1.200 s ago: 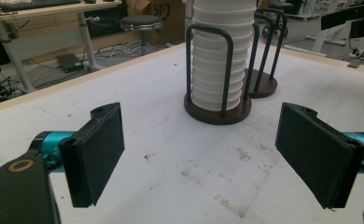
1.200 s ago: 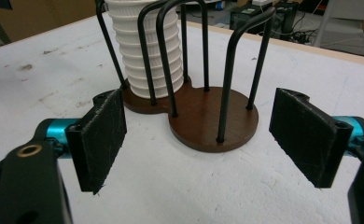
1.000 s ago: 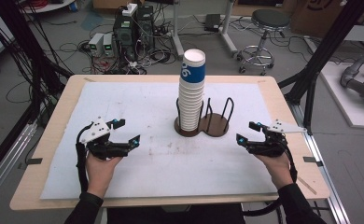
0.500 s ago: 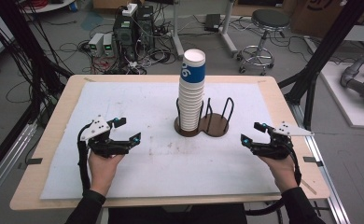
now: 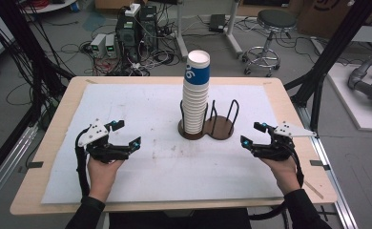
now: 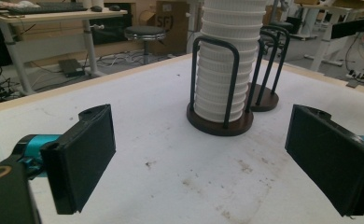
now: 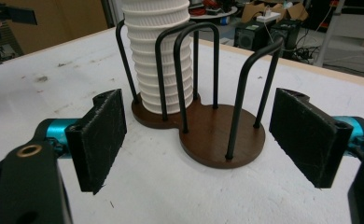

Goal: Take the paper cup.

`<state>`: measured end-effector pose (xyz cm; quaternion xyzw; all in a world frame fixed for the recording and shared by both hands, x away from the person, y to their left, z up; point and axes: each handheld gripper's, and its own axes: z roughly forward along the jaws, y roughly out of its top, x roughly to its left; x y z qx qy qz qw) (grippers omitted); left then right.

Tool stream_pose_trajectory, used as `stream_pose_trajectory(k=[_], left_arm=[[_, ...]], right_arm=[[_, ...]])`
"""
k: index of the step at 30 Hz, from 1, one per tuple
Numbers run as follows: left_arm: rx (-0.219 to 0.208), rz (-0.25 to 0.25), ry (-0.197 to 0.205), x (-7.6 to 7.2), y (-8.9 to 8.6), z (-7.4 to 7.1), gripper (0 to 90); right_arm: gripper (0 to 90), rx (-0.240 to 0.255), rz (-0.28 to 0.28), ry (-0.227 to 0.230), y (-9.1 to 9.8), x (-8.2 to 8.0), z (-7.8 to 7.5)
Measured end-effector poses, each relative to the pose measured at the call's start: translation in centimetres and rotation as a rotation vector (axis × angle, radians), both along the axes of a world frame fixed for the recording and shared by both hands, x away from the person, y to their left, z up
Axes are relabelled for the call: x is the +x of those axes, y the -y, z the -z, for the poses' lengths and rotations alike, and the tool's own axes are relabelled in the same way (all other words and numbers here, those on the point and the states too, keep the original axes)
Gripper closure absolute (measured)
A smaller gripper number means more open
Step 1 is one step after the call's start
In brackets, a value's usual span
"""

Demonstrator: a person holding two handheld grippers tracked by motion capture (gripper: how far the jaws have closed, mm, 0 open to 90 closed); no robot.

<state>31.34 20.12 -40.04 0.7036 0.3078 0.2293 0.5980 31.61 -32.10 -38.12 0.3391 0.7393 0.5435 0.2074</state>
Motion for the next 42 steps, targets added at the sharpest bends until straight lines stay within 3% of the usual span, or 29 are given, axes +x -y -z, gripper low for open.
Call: stream_pose_trajectory(k=[6, 15, 23, 34, 42], left_arm=[[-0.002, 0.004, -0.003, 0.1, -0.1, 0.1, 8.4], [-0.009, 0.018, 0.001, 0.1, 0.0, 0.1, 6.9], [-0.001, 0.027, -0.012, 0.3, 0.2, 0.2, 6.9], [-0.009, 0.031, -0.021, 0.4, 0.1, 0.4, 6.9], [-0.021, 0.041, -0.024, 0.4, 0.1, 0.5, 6.9]], right_arm=[[19.0, 0.019, -0.019, 0.011, -0.7, 0.5, -0.5], [19.0, 0.009, -0.044, 0.049, -2.7, 1.7, -1.6], [17.3, 0.029, -0.064, 0.087, -5.4, 3.8, -2.8], [17.3, 0.025, -0.121, 0.088, -9.1, 6.6, -4.2], [14.8, 0.018, -0.116, 0.085, -11.0, 8.9, -5.2]])
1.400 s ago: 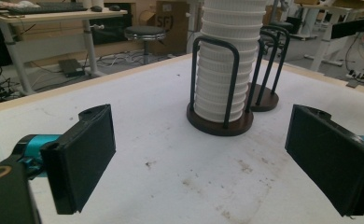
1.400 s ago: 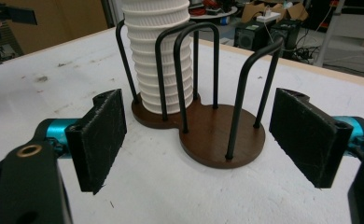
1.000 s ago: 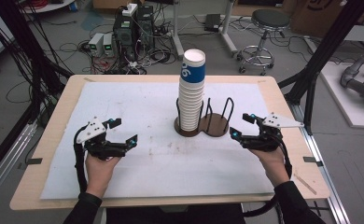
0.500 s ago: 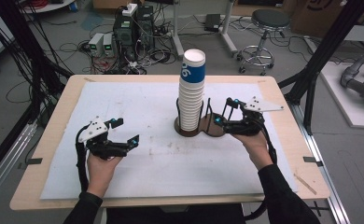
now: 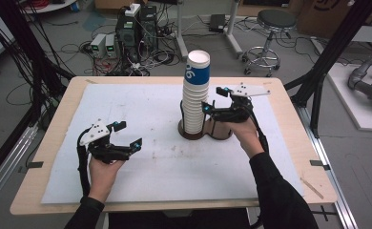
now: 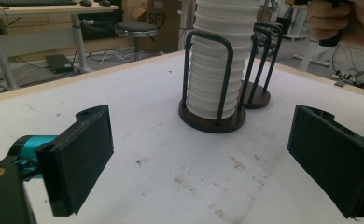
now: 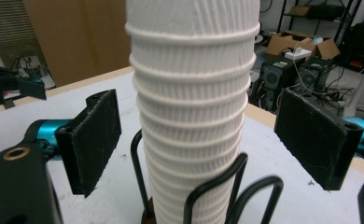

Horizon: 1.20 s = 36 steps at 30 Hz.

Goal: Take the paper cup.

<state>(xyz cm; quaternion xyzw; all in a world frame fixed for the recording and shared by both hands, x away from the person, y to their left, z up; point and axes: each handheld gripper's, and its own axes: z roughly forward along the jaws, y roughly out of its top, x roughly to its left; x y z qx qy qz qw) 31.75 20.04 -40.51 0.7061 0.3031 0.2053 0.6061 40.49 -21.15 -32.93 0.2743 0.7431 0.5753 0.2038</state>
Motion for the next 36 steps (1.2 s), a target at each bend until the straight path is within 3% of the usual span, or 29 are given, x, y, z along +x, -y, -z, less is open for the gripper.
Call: stream_pose_trajectory(k=[8, 18, 27, 32, 35, 36], left_arm=[[0.001, 0.008, -0.004, 0.0, 0.0, 0.1, 6.9], [0.004, 0.013, -0.013, 0.0, 0.1, 0.2, 6.9], [0.01, 0.026, -0.016, 0.1, 0.5, 0.3, 6.9], [0.032, 0.031, -0.009, 0.1, 1.1, -0.4, 6.9], [0.012, 0.073, -0.009, 0.3, 1.7, -1.8, 6.9], [0.025, 0.082, -0.001, 0.4, 2.0, -2.2, 6.9]], right_arm=[[14.3, -0.014, -0.02, -0.01, -1.4, 1.3, -0.5], [13.5, -0.036, -0.057, -0.057, -2.5, 2.6, -0.5], [13.5, -0.044, -0.05, -0.056, -2.8, 2.9, -0.3], [13.8, -0.043, -0.045, -0.056, -2.8, 2.9, -0.3], [13.9, -0.04, -0.045, -0.05, -2.8, 2.9, -0.3], [14.0, -0.04, -0.046, -0.049, -2.9, 2.9, -0.2]])
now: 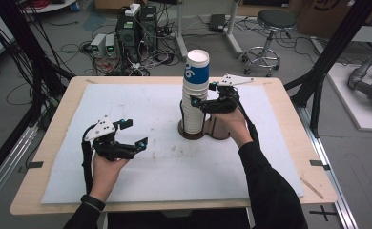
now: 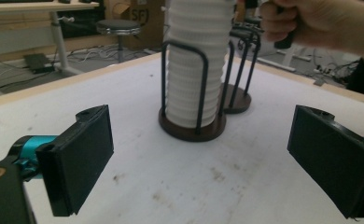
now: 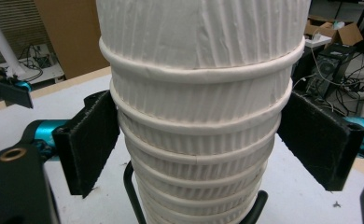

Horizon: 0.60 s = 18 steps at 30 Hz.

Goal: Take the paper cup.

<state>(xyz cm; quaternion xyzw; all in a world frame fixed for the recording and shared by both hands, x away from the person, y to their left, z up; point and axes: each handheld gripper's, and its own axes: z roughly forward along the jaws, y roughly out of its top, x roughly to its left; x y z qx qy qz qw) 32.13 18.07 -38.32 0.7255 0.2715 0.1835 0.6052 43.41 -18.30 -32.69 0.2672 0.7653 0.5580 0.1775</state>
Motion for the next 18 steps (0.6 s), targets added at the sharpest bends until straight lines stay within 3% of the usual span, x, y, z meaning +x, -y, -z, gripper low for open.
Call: stream_pose_trajectory(k=[4, 9, 11, 14, 18], left_arm=[[0.019, -0.004, 0.023, 0.2, 0.8, -1.2, 6.9], [0.012, -0.007, 0.04, 1.1, 2.0, -3.3, 6.9], [0.006, -0.003, 0.047, 1.8, 2.4, -4.3, 7.0], [-0.044, 0.028, 0.031, 3.1, 3.1, -5.9, 11.4], [-0.047, 0.05, 0.033, 5.2, 4.9, -8.8, 11.4]], right_arm=[[14.0, 0.0, 0.001, -0.002, 0.0, 0.0, 0.0], [14.0, 0.001, -0.001, -0.005, 0.1, -0.1, 0.0], [14.0, 0.001, -0.003, -0.004, 0.1, -0.1, 0.0], [14.0, 0.003, 0.0, -0.002, 0.1, -0.1, 0.0], [14.0, 0.001, 0.001, -0.002, 0.1, -0.2, 0.0]])
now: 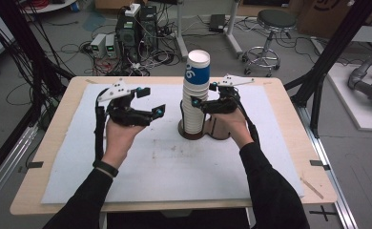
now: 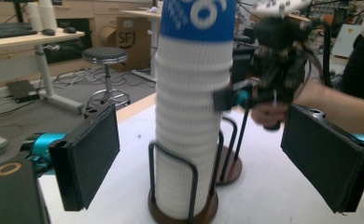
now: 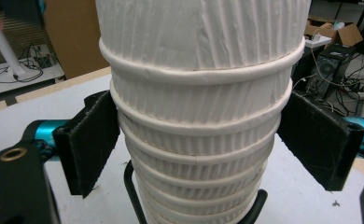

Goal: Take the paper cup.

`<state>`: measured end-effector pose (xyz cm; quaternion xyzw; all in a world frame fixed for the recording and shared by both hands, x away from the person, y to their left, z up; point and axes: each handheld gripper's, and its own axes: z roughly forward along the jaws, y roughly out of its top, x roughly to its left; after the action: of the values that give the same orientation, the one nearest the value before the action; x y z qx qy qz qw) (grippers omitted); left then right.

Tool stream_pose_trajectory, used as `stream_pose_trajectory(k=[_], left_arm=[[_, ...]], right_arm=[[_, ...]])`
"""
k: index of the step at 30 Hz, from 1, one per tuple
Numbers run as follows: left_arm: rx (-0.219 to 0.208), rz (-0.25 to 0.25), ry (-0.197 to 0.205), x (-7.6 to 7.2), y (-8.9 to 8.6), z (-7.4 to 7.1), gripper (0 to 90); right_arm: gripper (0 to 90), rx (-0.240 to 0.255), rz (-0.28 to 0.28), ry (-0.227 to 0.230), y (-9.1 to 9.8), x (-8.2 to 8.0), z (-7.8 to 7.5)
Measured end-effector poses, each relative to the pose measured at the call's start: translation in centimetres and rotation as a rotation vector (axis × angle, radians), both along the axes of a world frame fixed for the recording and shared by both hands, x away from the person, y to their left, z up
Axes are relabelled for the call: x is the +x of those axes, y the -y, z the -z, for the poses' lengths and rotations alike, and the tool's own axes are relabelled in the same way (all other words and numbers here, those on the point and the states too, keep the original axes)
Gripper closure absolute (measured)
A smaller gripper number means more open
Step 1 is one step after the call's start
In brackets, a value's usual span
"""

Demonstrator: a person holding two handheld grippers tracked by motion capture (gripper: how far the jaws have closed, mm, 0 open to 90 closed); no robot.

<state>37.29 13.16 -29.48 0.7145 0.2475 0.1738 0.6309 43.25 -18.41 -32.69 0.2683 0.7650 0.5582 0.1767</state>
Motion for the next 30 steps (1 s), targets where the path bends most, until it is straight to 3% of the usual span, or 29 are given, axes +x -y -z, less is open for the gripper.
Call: stream_pose_trajectory(k=[7, 14, 23, 30], left_arm=[[0.014, 0.02, 0.015, 1.9, 2.3, -2.7, 11.5], [-0.019, 0.073, 0.0, 4.5, 5.1, -5.3, 14.6], [-0.017, 0.119, -0.019, 6.5, 7.5, -6.8, 17.8], [0.024, 0.139, -0.047, 7.7, 9.0, -7.5, 18.4]], right_arm=[[14.0, 0.0, -0.001, 0.001, 0.0, 0.0, 0.0], [14.1, -0.005, -0.001, 0.004, 0.0, 0.0, -0.1], [14.1, -0.008, 0.002, 0.008, 0.0, -0.1, -0.1], [14.3, -0.013, 0.001, 0.007, 0.1, -0.1, -0.1]])
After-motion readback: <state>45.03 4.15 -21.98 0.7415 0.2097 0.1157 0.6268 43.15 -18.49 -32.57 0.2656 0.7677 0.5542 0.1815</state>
